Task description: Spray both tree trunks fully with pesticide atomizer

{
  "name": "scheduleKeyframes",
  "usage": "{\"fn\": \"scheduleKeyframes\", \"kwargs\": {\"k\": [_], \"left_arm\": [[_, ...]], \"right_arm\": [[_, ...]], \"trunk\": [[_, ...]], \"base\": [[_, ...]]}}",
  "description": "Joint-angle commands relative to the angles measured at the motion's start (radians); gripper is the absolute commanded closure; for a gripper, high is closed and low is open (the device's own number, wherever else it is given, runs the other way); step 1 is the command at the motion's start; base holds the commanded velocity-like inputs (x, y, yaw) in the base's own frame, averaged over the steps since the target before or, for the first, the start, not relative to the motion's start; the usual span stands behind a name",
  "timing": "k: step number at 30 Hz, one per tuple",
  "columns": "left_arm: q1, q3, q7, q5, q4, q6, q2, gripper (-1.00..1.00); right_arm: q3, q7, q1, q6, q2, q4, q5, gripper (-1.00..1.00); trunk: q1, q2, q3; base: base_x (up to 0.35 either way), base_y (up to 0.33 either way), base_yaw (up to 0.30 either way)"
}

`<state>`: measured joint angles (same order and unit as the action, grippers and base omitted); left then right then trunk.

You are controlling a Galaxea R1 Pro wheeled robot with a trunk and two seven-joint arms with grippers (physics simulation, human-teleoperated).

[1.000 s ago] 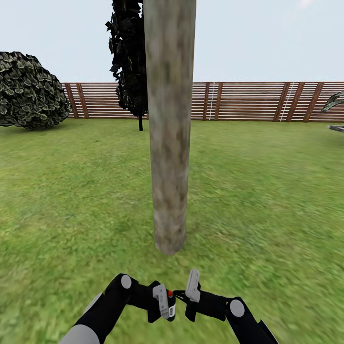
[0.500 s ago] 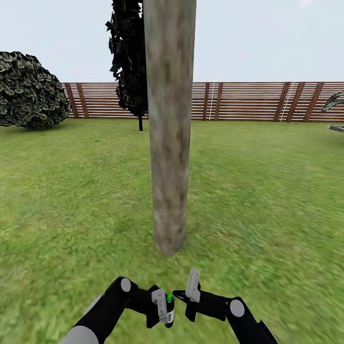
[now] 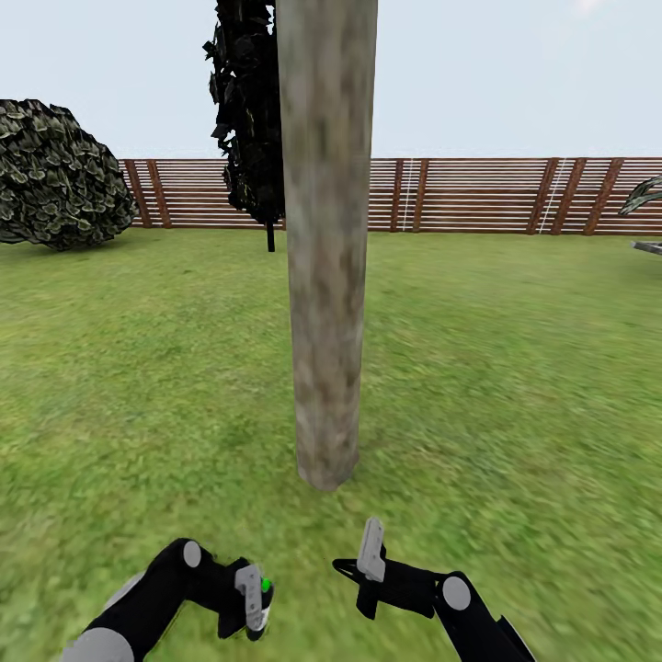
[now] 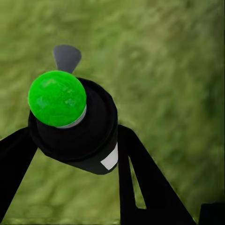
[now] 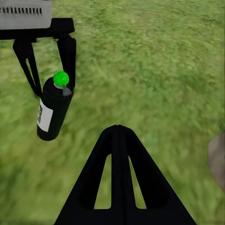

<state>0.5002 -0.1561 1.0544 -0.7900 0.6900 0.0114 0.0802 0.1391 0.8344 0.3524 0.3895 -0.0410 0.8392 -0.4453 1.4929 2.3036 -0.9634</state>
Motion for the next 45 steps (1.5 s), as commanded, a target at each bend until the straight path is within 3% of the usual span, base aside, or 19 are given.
{"fn": "scheduleKeyframes", "kwargs": {"k": [1, 2, 7, 8, 11, 14, 17, 20, 21, 24, 26, 27, 30, 31, 33, 37, 39, 42, 45], "left_arm": [[0.0, -0.002, 0.001, -0.001, 0.002, 0.001, 0.015, 1.0], [-0.001, -0.002, -0.002, -0.001, 0.005, 0.002, 0.056, 1.0], [-0.008, -0.004, -0.003, -0.014, 0.01, 0.002, 0.142, 1.0], [-0.009, -0.001, -0.004, -0.037, 0.01, 0.001, 0.155, 1.0], [-0.008, 0.003, -0.029, -0.061, 0.009, -0.004, 0.162, 1.0], [-0.008, 0.024, -0.111, -0.061, 0.003, -0.007, 0.163, 1.0], [-0.01, 0.105, -0.23, -0.053, -0.006, -0.007, 0.156, 1.0], [-0.011, 0.22, -0.309, -0.018, -0.08, -0.001, 0.126, 1.0], [-0.011, 0.232, -0.315, -0.009, -0.087, -0.001, 0.122, 1.0], [-0.011, 0.306, -0.368, 0.087, -0.11, 0.001, 0.1, 1.0], [-0.011, 0.336, -0.419, 0.179, -0.115, -0.001, 0.094, 1.0], [-0.011, 0.346, -0.477, 0.256, -0.127, -0.004, 0.092, 1.0], [-0.011, 0.351, -0.565, 0.354, -0.158, -0.005, 0.087, 1.0], [-0.011, 0.352, -0.605, 0.408, -0.182, -0.004, 0.071, 1.0], [-0.012, 0.348, -0.661, 0.461, -0.219, 0.003, 0.024, 1.0], [-0.013, 0.348, -0.72, 0.484, -0.235, 0.021, -0.004, 1.0], [-0.014, 0.349, -0.727, 0.492, -0.237, 0.073, -0.007, 1.0], [-0.032, 0.35, -0.731, 0.541, -0.25, 0.171, -0.01, 1.0], [-0.052, 0.35, -0.731, 0.559, -0.27, 0.198, -0.011, 1.0]], "right_arm": [[-0.002, 0.0, 0.0, 0.005, 0.0, 0.001, -0.008, 1.0], [-0.002, 0.0, 0.0, 0.005, 0.001, -0.001, -0.009, 1.0], [-0.005, 0.001, 0.0, 0.005, 0.002, -0.002, -0.01, 1.0], [-0.006, 0.0, 0.0, 0.005, 0.004, -0.002, -0.01, -1.0], [-0.011, -0.002, 0.0, 0.005, 0.009, -0.002, -0.01, -1.0], [-0.018, -0.006, 0.0, 0.005, 0.016, -0.013, -0.01, -1.0], [-0.064, -0.015, 0.0, 0.007, 0.04, -0.068, -0.01, -1.0], [-0.184, -0.118, -0.001, 0.009, 0.069, -0.12, -0.011, -1.0], [-0.2, -0.134, -0.001, 0.009, 0.071, -0.126, -0.011, -1.0], [-0.297, -0.244, -0.002, 0.01, 0.079, -0.199, -0.01, -1.0], [-0.358, -0.342, -0.003, 0.01, 0.08, -0.27, -0.009, -1.0], [-0.398, -0.452, -0.003, 0.011, 0.081, -0.32, -0.009, -1.0], [-0.44, -0.613, -0.004, 0.013, 0.08, -0.38, -0.007, -1.0], [-0.459, -0.708, -0.004, 0.019, 0.079, -0.409, -0.006, -1.0], [-0.476, -0.862, -0.006, 0.064, 0.08, -0.455, -0.006, -1.0], [-0.482, -0.926, -0.01, 0.176, 0.092, -0.505, -0.008, -1.0], [-0.482, -0.929, -0.015, 0.196, 0.1, -0.527, -0.008, -1.0], [-0.481, -0.931, -0.018, 0.208, 0.104, -0.557, -0.007, -1.0], [-0.481, -0.931, -0.018, 0.209, 0.101, -0.562, -0.007, -1.0]], "trunk": [[0.0, 0.0, -0.001], [0.0, 0.0, -0.001], [0.0, 0.0, -0.001], [0.0, 0.0, -0.001], [0.0, 0.0, -0.001], [0.0, 0.0, -0.001], [0.0, 0.0, -0.001], [0.0, 0.0, -0.001], [0.0, 0.0, -0.001], [0.0, 0.0, -0.001], [0.0, 0.0, -0.001], [0.0, 0.0, -0.001], [0.0, 0.0, -0.001], [0.0, 0.0, -0.001], [0.0, 0.0, -0.001], [0.0, 0.0, -0.001], [0.0, 0.0, -0.001], [0.0, 0.0, -0.001], [0.0, 0.0, -0.001]], "base": [[0.0, 0.0, 0.0], [0.0, 0.0, 0.0], [0.0, 0.0, 0.0], [0.0, 0.0, 0.0], [0.0, 0.0, 0.0], [0.0, 0.0, 0.0], [0.0, 0.0, 0.0], [0.0, 0.0, 0.0], [0.0, 0.0, 0.0], [0.0, 0.0, 0.0], [0.0, 0.0, 0.0], [0.0, 0.0, 0.0], [0.0, 0.0, 0.0], [0.0, 0.0, 0.0], [0.0, 0.0, 0.0], [0.0, 0.0, 0.0], [0.0, 0.0, 0.0], [0.0, 0.0, 0.0], [0.0, 0.0, 0.0]]}}
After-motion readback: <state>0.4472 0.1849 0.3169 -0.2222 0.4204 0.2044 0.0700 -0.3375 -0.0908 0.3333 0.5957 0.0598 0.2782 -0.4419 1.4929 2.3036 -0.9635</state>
